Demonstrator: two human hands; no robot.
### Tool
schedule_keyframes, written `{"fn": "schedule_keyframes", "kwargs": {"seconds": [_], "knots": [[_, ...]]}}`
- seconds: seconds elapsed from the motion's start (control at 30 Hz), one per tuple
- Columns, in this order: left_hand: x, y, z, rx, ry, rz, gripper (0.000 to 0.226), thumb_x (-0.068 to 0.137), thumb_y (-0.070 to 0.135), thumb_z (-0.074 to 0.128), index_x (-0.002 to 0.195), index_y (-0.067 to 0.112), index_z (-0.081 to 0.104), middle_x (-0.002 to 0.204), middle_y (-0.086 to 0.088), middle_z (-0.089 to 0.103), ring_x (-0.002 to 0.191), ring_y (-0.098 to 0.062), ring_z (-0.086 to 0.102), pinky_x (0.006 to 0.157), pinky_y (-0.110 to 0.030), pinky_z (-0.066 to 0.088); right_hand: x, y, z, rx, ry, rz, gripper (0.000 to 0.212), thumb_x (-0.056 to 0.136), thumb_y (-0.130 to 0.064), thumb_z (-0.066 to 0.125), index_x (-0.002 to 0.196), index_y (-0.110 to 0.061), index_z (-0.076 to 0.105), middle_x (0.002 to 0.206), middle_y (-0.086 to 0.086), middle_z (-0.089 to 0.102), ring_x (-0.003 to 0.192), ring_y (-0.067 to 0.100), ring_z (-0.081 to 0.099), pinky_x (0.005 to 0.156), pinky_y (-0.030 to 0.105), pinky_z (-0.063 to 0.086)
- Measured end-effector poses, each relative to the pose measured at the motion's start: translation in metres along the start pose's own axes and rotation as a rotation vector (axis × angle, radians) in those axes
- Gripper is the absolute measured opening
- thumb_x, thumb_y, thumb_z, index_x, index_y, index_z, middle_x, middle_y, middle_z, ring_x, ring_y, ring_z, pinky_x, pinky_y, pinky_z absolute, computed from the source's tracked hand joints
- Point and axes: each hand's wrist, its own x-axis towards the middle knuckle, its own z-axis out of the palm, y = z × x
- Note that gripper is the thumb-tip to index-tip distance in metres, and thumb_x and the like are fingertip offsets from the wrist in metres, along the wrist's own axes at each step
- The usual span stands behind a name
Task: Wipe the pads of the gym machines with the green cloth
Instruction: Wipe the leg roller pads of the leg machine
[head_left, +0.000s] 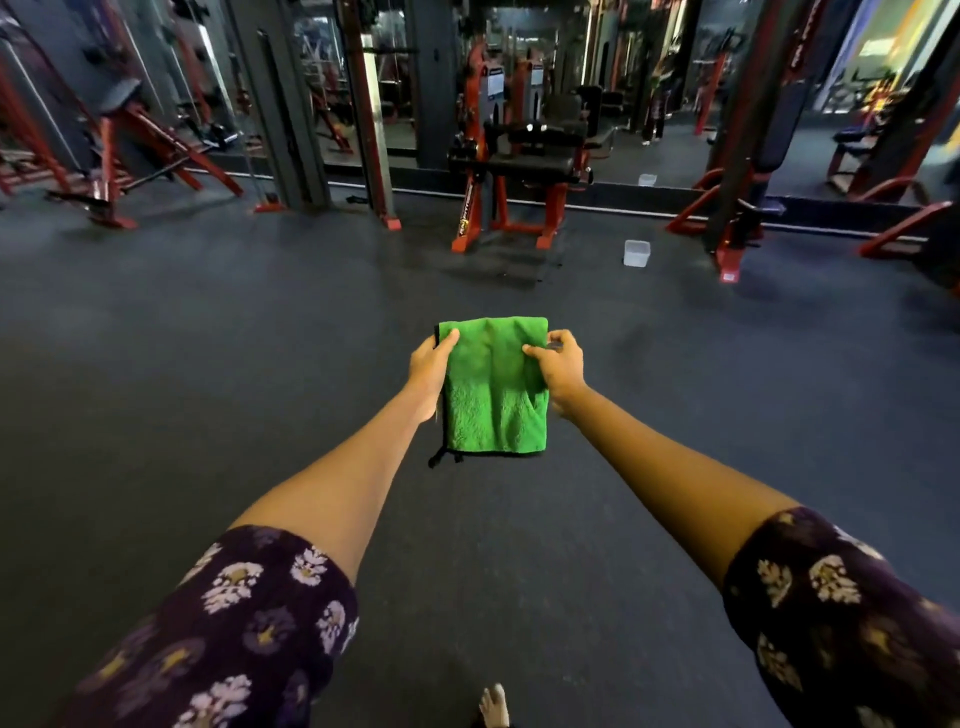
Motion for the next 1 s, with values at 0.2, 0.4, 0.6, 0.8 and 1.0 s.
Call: {"fn": "schedule_keyframes", "kwargs": {"seconds": [0.2,0.4,0.6,0.8,1.0], "knots": [[0.163,0.039,0.039,0.011,-0.063,0.043,0.024,0.097,0.019,0.051,0.120,0.011,0.056,0.110,-0.002,0.060,0.091,-0.013,0.059,0.071,-0.025,0.048,0.148,-0.041,0.024,0.197,-0.031,0.037,0.025,0.083,0.009,0.059,0.079,-0.015,0.052,0.086,0.007,0.061,0.074,0.017,0.060,0.052,0.022,0.052],[0.314,0.050,0.072,0.081,-0.101,0.040,0.021,0.097,0.016,0.052,0.116,0.011,0.058,0.104,0.002,0.061,0.093,-0.013,0.057,0.066,-0.020,0.044,0.292,-0.048,0.050,0.311,-0.018,0.140,0.027,0.083,0.009,0.058,0.072,-0.014,0.052,0.073,0.003,0.059,0.063,0.014,0.055,0.037,0.013,0.040],[0.484,0.049,0.102,0.051,-0.119,0.092,0.015,0.096,0.020,0.054,0.111,0.017,0.055,0.105,0.001,0.063,0.090,-0.010,0.062,0.076,-0.025,0.052,0.460,-0.039,0.087,0.270,-0.087,0.115,0.030,0.087,0.001,0.059,0.114,-0.013,0.060,0.084,0.000,0.063,0.068,0.010,0.059,0.049,0.019,0.047],[0.653,0.081,0.122,0.108,-0.087,0.089,0.033,0.089,0.006,0.061,0.117,0.016,0.047,0.113,-0.004,0.059,0.102,-0.018,0.058,0.091,-0.038,0.049,0.633,-0.059,0.133,-0.003,-0.281,-0.088,0.076,0.077,0.020,0.060,0.138,-0.016,0.033,0.104,0.006,0.057,0.081,0.011,0.058,0.059,0.017,0.053],[0.811,0.090,0.108,0.322,0.221,0.265,0.038,0.086,0.005,0.063,0.098,0.015,0.029,0.096,-0.007,0.052,0.082,-0.018,0.050,0.077,-0.034,0.043,0.790,-0.051,0.217,-0.098,-0.209,-0.060,0.066,0.081,0.004,0.068,0.134,-0.005,0.030,0.096,0.011,0.062,0.077,0.017,0.056,0.070,0.030,0.051]]}}
